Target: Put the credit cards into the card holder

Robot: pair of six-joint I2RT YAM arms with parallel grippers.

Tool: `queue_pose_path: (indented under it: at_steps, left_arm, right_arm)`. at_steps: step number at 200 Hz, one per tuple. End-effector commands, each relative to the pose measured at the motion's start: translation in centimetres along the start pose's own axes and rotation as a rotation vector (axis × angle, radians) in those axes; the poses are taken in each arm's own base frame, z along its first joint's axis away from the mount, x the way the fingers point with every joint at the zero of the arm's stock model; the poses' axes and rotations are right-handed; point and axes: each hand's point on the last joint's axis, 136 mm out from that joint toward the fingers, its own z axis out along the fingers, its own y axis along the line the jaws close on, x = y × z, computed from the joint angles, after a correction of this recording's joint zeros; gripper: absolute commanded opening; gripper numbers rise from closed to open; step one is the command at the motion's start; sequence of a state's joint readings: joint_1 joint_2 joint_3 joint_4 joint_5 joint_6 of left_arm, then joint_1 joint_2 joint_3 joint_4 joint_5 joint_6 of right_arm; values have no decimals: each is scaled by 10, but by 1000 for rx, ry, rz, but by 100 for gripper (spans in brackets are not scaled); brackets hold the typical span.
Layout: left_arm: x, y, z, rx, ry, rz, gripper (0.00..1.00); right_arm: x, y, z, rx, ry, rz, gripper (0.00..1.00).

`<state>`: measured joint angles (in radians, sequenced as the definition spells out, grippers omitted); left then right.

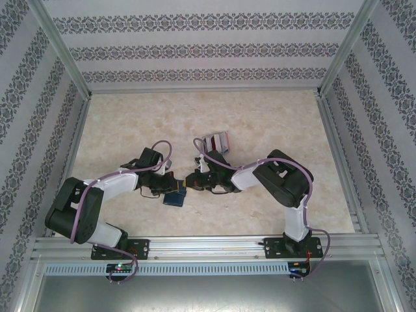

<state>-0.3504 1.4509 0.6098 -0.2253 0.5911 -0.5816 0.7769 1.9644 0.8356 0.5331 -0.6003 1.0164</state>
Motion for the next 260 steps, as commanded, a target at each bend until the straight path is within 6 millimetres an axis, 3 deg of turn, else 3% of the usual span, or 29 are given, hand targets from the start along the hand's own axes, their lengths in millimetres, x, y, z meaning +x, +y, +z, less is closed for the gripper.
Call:
queue_pose_path:
  at_steps: [1,39,81,115,139,183,209,260]
  left_arm:
    - [25,25,11,-59,73,-59,0]
    - [31,12,20,-6,116,-23,0]
    - [35,13,34,25,130,-51,0]
    - [33,12,37,2,124,-33,0]
    - [32,11,38,0,120,-29,0]
    - [30,11,39,-11,115,-28,0]
    - [29,10,39,-10,112,-31,0]
    - [29,10,39,-6,110,-34,0]
  right_arm:
    - [-9,-10,-7,50,-12,-6,0]
    - [-27,-16,-24,92,-33,-38,0]
    - [-40,-21,-40,159,-26,-88,0]
    - [-37,-5,-61,192,-24,-198,13]
    - [-23,4,-71,210,1,-273,16]
    - [9,17,-50,183,94,-283,16]
    - [14,16,-31,166,122,-276,9]
    - [20,10,-15,151,149,-266,8]
